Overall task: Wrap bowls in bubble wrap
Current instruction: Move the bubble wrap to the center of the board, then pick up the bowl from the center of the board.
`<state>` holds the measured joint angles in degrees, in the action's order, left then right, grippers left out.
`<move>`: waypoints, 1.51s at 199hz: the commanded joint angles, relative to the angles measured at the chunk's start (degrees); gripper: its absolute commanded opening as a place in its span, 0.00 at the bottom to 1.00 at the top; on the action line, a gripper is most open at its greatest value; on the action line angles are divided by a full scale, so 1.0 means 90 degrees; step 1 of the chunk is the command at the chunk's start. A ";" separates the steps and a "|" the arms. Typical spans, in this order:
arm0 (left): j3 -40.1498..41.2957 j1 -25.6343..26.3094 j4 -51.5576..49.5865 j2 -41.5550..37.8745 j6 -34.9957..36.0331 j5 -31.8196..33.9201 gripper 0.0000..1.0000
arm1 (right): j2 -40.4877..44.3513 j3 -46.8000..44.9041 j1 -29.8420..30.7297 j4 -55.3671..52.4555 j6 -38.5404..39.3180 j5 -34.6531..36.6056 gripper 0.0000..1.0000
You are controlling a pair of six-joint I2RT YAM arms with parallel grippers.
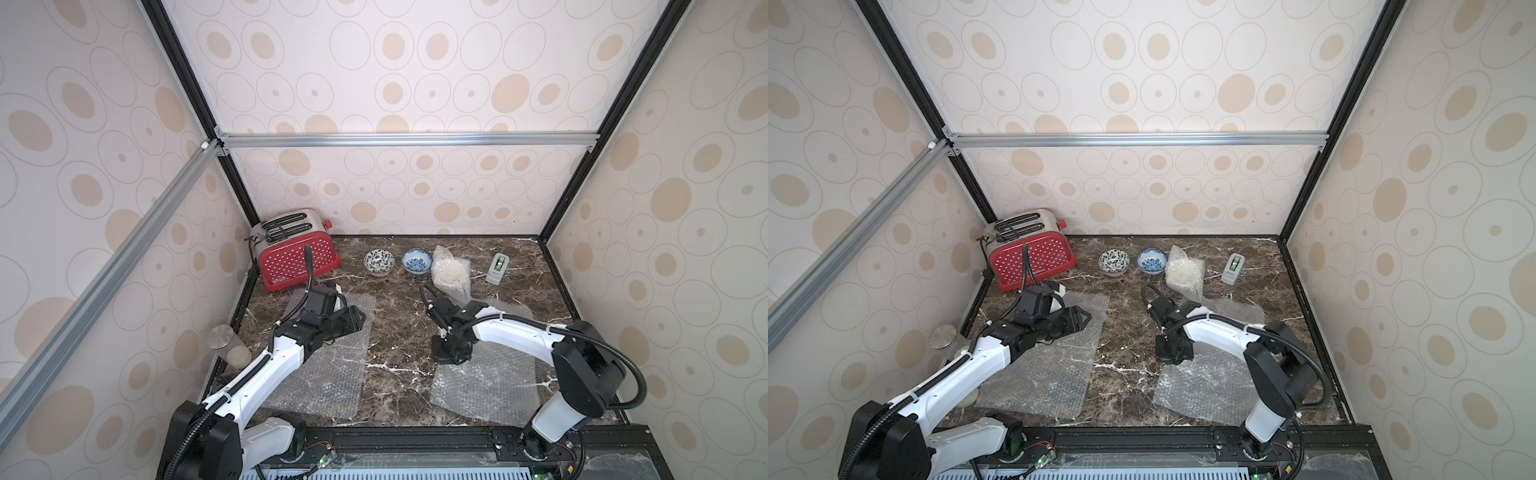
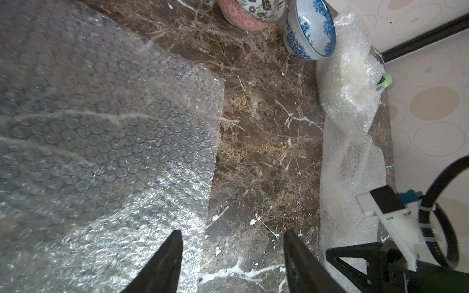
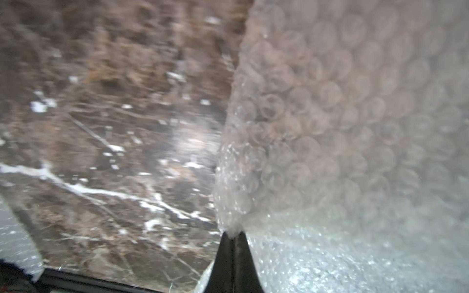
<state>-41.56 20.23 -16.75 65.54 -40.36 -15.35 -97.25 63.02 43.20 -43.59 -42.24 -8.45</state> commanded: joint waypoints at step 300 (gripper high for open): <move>-0.0567 -0.0051 0.0201 0.0570 0.0193 -0.0238 0.63 | -0.3062 0.5924 -0.1743 -0.1156 0.1240 0.0178 0.35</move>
<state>-43.51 20.12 -17.87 69.08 -39.16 -15.59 -118.10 110.43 28.97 -50.76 -30.37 -9.30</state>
